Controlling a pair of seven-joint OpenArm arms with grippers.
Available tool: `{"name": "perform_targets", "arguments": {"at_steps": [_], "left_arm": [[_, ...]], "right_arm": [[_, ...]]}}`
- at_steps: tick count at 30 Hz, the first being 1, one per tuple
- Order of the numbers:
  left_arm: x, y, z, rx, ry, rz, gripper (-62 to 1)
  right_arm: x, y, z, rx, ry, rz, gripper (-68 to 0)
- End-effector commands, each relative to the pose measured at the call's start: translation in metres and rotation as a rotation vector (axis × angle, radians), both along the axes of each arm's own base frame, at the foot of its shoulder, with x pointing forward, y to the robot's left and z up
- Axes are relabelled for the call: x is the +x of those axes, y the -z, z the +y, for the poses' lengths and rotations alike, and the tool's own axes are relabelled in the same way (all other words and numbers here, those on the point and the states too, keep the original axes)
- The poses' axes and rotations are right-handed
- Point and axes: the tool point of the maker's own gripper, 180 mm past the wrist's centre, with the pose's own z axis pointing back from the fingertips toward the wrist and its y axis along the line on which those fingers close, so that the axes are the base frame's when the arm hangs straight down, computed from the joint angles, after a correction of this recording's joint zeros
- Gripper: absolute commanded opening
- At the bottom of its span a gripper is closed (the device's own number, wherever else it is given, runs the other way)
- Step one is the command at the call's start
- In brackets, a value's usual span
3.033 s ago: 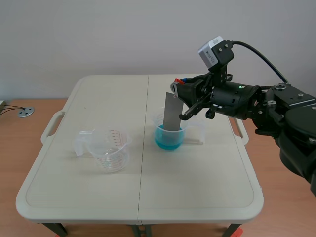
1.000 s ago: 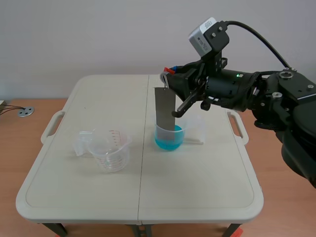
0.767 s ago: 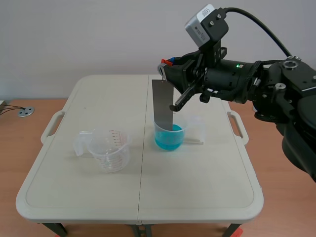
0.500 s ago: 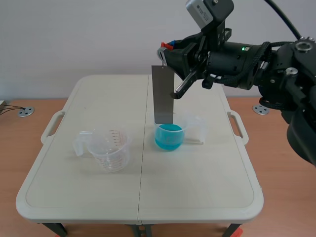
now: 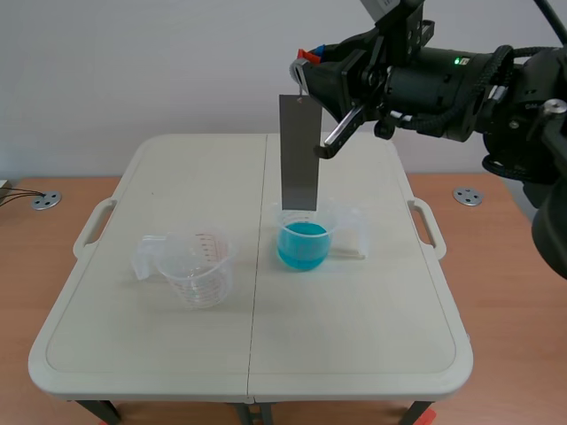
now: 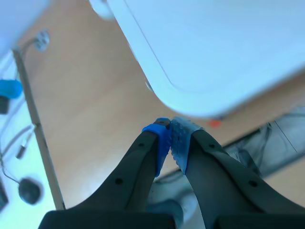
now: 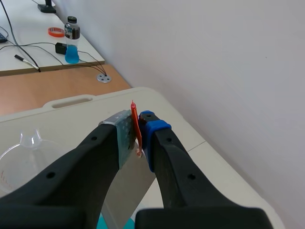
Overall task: Hold the metal plate by the orange handle, dip it into the blue solution, take it out and point at it, then put the plate back in the beaker on the left.
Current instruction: 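Raise the plate and point at it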
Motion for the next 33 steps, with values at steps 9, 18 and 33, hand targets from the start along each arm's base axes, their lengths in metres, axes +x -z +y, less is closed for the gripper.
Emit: {"name": "perform_targets", "arguments": {"at_steps": [9, 18, 33], "left_arm": [[0.066, -0.032, -0.025, -0.050, 0.066, -0.125, -58.2], [0.119, -0.060, -0.068, -0.096, 0.154, -0.208, -58.2], [0.164, -0.072, -0.154, -0.232, 0.304, -0.201, -58.2]], "right_arm": [[0.001, -0.032, -0.010, 0.017, 0.020, -0.084, -66.2], [0.000, -0.044, -0.014, -0.003, 0.040, -0.110, -66.2], [-0.002, -0.049, -0.015, 0.028, 0.038, -0.091, -66.2]]}}
